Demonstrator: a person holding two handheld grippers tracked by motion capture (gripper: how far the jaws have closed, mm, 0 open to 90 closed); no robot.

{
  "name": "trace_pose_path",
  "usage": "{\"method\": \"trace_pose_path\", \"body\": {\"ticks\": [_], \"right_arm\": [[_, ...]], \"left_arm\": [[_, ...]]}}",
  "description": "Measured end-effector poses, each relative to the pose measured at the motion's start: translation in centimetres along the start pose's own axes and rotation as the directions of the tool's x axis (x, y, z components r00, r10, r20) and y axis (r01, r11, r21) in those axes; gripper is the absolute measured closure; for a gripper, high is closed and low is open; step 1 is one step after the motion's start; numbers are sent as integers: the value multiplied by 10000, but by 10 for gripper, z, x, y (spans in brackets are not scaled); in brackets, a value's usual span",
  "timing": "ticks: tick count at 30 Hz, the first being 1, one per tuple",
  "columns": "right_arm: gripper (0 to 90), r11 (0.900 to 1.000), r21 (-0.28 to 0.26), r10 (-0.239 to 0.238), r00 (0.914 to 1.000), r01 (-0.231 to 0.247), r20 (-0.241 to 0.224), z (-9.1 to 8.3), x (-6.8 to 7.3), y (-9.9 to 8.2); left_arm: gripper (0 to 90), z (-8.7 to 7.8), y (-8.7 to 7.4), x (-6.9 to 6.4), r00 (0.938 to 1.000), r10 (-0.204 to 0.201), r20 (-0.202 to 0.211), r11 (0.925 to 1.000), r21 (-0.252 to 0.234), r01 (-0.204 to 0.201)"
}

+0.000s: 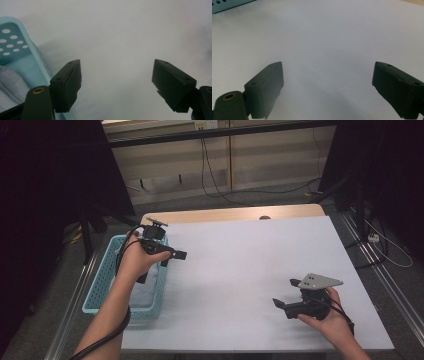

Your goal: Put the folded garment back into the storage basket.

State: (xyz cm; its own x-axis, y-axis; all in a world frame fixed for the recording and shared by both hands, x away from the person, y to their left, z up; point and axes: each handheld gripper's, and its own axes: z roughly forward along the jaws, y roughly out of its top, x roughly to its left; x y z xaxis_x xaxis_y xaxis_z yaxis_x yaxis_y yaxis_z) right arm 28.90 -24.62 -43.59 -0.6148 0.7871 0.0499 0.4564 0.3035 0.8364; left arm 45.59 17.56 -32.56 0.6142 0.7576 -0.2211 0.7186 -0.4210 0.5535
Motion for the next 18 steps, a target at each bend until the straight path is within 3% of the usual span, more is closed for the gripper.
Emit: {"method": "trace_pose_path", "body": {"ticks": [18], "right_arm": [[103, 9999, 115, 0, 9999, 1, -125, 1, 0, -1]], "left_arm": [[182, 10, -5, -22, 9961, 620, 623, 9981, -28, -620]]}}
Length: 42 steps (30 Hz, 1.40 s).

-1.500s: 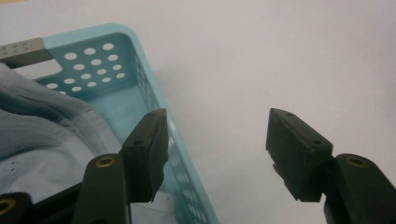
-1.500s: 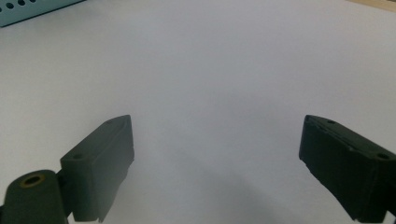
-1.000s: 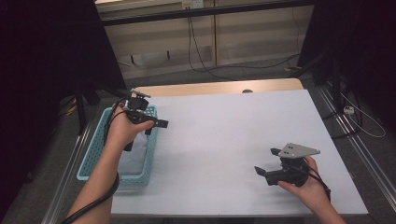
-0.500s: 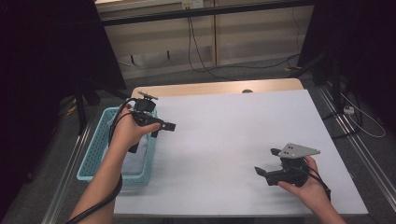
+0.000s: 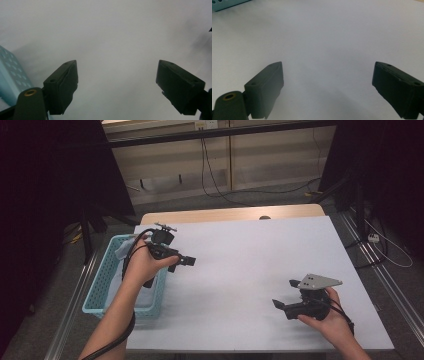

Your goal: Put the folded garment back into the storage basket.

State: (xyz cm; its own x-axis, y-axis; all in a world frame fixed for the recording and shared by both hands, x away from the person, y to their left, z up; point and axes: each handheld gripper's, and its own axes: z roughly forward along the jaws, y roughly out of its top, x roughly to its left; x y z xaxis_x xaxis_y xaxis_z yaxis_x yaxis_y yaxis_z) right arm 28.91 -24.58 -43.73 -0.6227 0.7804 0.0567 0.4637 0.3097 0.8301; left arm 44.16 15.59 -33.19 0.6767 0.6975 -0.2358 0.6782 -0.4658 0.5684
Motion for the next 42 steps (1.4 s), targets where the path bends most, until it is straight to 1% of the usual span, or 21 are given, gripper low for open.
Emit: {"method": "trace_pose_path", "body": {"ticks": [6, 11, 16, 17, 19, 22, 25, 28, 30, 31, 32, 34, 35, 36, 37, 39, 40, 42], "right_arm": [[100, 10000, 45, -3, 10000, 3, -78, 1, 0, -1], [99, 10000, 48, 42, 9999, -42, -93, 0, -1, -1], [96, 9999, 85, 76, 9999, -75, -139, 0, -1, -1], [96, 9999, 99, 84, 9999, -82, -141, 0, -1, -2], [95, 9999, 106, 67, 9999, -65, -150, 0, -1, -2], [94, 9999, 98, 63, 9998, -61, -162, 0, -1, -2], [93, 9999, 94, 75, 9999, -73, -152, 0, -1, -2], [90, 9999, 89, 65, 9998, -64, -163, -1, -1, -2], [88, 9999, 75, 89, 9998, -88, -179, -1, -1, -2], [89, 9999, 65, 87, 9998, -86, -185, -1, -1, -2], [88, 9999, 69, 85, 9998, -84, -186, -1, -1, -2], [88, 9999, 86, 95, 9997, -93, -204, -1, 0, -2], [88, 9999, 96, 89, 9997, -87, -207, -1, 0, -2], [87, 9999, 99, 86, 9998, -84, -199, -1, 0, -2], [87, 9999, 93, 85, 9997, -83, -210, -1, 0, -2], [87, 9999, 100, 81, 9998, -79, -200, -1, 0, -2], [86, 9999, 119, 107, 9998, -105, -171, -1, 0, -2], [85, 9998, 141, 173, 9997, -171, -148, -1, 0, -3]], "left_arm": [[175, 6, -4, -5, 9998, 108, 189, 9999, -17, -108], [168, 9, -6, -10, 9992, 278, 279, 9996, 12, -279], [163, 12, -10, -13, 9987, 311, 411, 9995, -8, -311], [163, 13, -11, -13, 9989, 233, 402, 9997, -49, -231], [163, 15, -13, -13, 9987, 297, 423, 9996, -50, -295], [163, 16, -15, -15, 9985, 281, 469, 9996, -96, -277], [160, 18, -17, -19, 9976, 428, 536, 9991, -87, -424], [156, 18, -17, -22, 9973, 431, 596, 9990, -124, -424], [156, 19, -20, -26, 9971, 472, 598, 9987, -200, -461], [154, 19, -21, -26, 9965, 563, 621, 9983, -165, -554], [154, 20, -22, -28, 9972, 427, 622, 9988, -263, -411], [151, 20, -25, -28, 9964, 579, 626, 9981, -253, -564], [151, 20, -26, -30, 9970, 485, 605, 9982, -377, -463], [151, 20, -27, -31, 9968, 528, 601, 9980, -389, -505], [151, 20, -28, -32, 9967, 486, 653, 9980, -431, -458], [151, 19, -30, -34, 9964, 536, 651, 9976, -466, -506], [151, 18, -30, -35, 9958, 661, 637, 9969, -472, -632], [150, 18, -32, -36, 9955, 637, 699, 9968, -530, -600]]}}
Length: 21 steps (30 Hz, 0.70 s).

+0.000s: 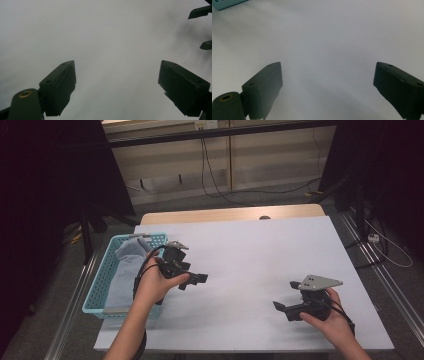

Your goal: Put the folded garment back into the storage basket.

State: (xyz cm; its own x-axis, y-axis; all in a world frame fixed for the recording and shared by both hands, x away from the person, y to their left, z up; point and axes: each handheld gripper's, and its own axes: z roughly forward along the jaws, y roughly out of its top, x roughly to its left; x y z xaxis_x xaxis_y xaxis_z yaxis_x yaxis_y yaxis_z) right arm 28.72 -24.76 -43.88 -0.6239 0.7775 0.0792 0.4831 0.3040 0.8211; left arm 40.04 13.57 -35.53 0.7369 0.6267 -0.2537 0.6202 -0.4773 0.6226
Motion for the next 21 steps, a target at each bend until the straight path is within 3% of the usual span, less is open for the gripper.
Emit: {"method": "trace_pose_path", "body": {"ticks": [7, 21], "right_arm": [[83, 10000, -2, -53, 10000, 53, -13, -1, 1, 0], [76, 10000, -81, -19, 10000, 18, -59, -3, 1, 0]], "left_arm": [[145, 2, -8, -1, 9999, -123, 107, 9998, -133, 124], [124, 7, -29, -9, 9998, 62, 194, 9993, -362, -55]]}}
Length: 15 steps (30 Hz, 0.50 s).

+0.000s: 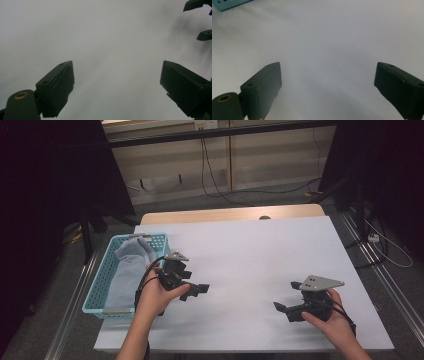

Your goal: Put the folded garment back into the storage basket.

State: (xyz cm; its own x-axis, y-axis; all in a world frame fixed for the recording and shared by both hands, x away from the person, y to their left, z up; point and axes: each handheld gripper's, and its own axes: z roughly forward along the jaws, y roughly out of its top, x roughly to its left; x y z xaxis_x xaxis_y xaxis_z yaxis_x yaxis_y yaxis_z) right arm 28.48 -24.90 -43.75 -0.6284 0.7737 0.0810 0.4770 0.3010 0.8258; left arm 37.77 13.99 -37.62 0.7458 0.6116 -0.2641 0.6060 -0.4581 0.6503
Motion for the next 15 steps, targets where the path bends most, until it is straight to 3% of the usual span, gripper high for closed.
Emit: {"method": "trace_pose_path", "body": {"ticks": [15], "right_arm": [[69, 10000, -50, 31, 10000, -32, -34, -2, 0, -1]], "left_arm": [[100, 7, -24, 4, 9989, -43, 470, 9993, -358, 60]]}}
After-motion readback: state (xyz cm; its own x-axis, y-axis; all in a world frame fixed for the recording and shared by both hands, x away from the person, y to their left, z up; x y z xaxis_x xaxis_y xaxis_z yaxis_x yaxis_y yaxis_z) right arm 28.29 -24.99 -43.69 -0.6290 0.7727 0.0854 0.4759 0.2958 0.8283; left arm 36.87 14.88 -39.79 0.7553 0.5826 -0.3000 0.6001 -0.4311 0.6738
